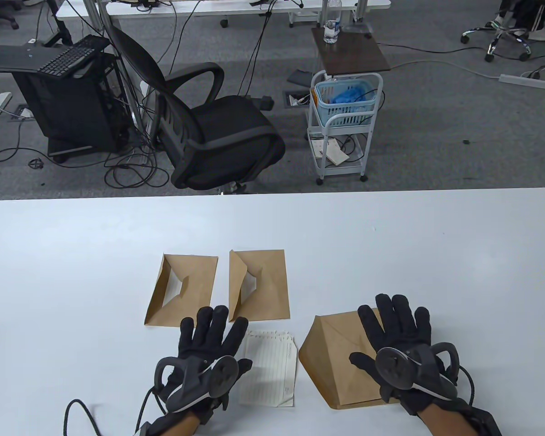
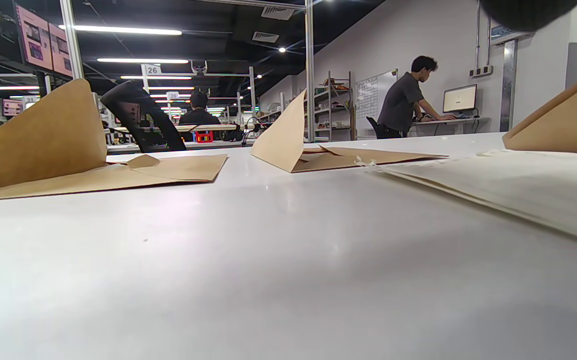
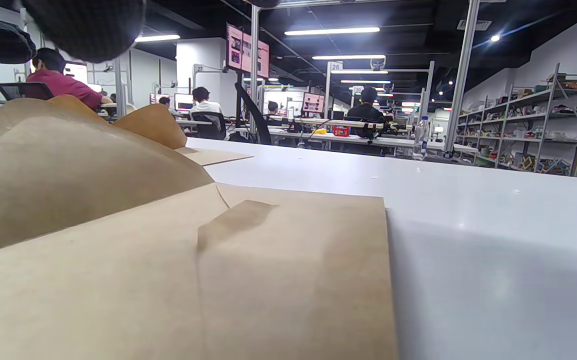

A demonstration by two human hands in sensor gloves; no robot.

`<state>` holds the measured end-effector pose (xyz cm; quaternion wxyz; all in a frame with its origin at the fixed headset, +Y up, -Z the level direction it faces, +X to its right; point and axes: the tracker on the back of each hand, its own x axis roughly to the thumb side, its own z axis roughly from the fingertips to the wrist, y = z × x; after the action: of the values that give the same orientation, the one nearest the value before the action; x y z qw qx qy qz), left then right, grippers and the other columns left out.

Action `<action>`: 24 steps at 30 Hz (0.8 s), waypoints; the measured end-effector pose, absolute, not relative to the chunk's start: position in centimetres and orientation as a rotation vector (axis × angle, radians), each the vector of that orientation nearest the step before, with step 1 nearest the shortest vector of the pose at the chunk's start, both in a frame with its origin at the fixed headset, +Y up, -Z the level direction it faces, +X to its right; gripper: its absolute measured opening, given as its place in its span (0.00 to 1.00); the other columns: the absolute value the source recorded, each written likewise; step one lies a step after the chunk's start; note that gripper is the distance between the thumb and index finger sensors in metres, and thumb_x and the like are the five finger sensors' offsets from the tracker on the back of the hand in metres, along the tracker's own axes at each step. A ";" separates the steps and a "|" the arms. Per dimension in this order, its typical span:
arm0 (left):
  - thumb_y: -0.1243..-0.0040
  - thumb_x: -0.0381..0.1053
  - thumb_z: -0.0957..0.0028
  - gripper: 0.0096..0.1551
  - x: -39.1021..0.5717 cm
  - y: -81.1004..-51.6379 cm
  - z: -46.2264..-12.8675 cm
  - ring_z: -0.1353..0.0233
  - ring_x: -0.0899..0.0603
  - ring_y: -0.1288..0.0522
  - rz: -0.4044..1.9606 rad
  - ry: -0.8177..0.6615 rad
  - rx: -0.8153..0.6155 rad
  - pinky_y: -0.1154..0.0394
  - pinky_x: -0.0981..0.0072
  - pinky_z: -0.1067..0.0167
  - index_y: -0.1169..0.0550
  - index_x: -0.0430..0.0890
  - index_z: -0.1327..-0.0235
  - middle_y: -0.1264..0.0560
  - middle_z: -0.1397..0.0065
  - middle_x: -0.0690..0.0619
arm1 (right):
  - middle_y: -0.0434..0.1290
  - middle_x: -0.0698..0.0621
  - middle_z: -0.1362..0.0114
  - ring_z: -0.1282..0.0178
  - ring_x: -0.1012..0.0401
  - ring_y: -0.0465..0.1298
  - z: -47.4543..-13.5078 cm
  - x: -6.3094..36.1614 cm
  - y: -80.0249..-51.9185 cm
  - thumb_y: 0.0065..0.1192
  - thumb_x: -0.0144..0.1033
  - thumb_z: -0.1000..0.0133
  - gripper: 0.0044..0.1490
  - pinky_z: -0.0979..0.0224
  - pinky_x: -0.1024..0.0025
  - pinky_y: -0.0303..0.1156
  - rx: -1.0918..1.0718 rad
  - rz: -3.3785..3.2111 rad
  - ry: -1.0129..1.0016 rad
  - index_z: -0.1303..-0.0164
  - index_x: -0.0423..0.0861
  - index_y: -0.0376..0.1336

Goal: Pull paper from envelopes and stack

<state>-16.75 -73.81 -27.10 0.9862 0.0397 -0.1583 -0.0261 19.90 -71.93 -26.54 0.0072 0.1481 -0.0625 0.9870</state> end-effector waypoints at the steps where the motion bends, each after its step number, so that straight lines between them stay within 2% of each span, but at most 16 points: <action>1: 0.48 0.71 0.47 0.48 -16.8 -73.8 -27.1 0.13 0.30 0.64 -0.051 -0.317 0.080 0.68 0.32 0.23 0.53 0.64 0.17 0.62 0.12 0.45 | 0.37 0.37 0.13 0.14 0.36 0.36 -26.6 19.9 -71.9 0.53 0.70 0.45 0.58 0.25 0.24 0.35 0.462 3.082 -0.193 0.14 0.52 0.38; 10: 0.48 0.71 0.47 0.48 -17.3 -74.1 -27.9 0.13 0.30 0.61 -0.012 -0.263 0.061 0.66 0.32 0.23 0.52 0.63 0.17 0.60 0.12 0.44 | 0.38 0.37 0.13 0.14 0.36 0.38 -26.5 19.9 -71.7 0.54 0.69 0.45 0.58 0.25 0.25 0.37 0.416 3.054 -0.203 0.14 0.51 0.39; 15: 0.46 0.70 0.46 0.48 -17.6 -73.6 -29.3 0.12 0.30 0.57 0.016 -0.197 0.026 0.62 0.31 0.22 0.52 0.63 0.17 0.58 0.12 0.44 | 0.39 0.36 0.13 0.14 0.36 0.39 -26.4 20.3 -71.5 0.55 0.69 0.45 0.57 0.25 0.25 0.37 0.387 3.032 -0.209 0.14 0.50 0.40; 21: 0.42 0.69 0.47 0.51 -16.9 -72.4 -33.2 0.13 0.30 0.54 0.007 -0.090 -0.067 0.60 0.30 0.22 0.51 0.58 0.16 0.55 0.12 0.43 | 0.40 0.36 0.13 0.14 0.36 0.40 -26.4 20.2 -71.4 0.55 0.68 0.45 0.57 0.25 0.25 0.38 0.391 3.023 -0.209 0.14 0.50 0.41; 24: 0.40 0.68 0.47 0.50 -15.9 -72.1 -35.4 0.13 0.30 0.49 -0.047 -0.028 -0.112 0.59 0.30 0.22 0.48 0.57 0.16 0.51 0.12 0.43 | 0.40 0.36 0.13 0.14 0.36 0.40 -26.2 20.0 -71.4 0.55 0.68 0.45 0.57 0.25 0.25 0.38 0.407 3.022 -0.215 0.14 0.50 0.41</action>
<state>-15.86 -72.11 -35.42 0.9981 -0.0560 -0.0142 -0.0233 20.02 -71.36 -26.20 0.0425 0.1330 -0.0704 0.9877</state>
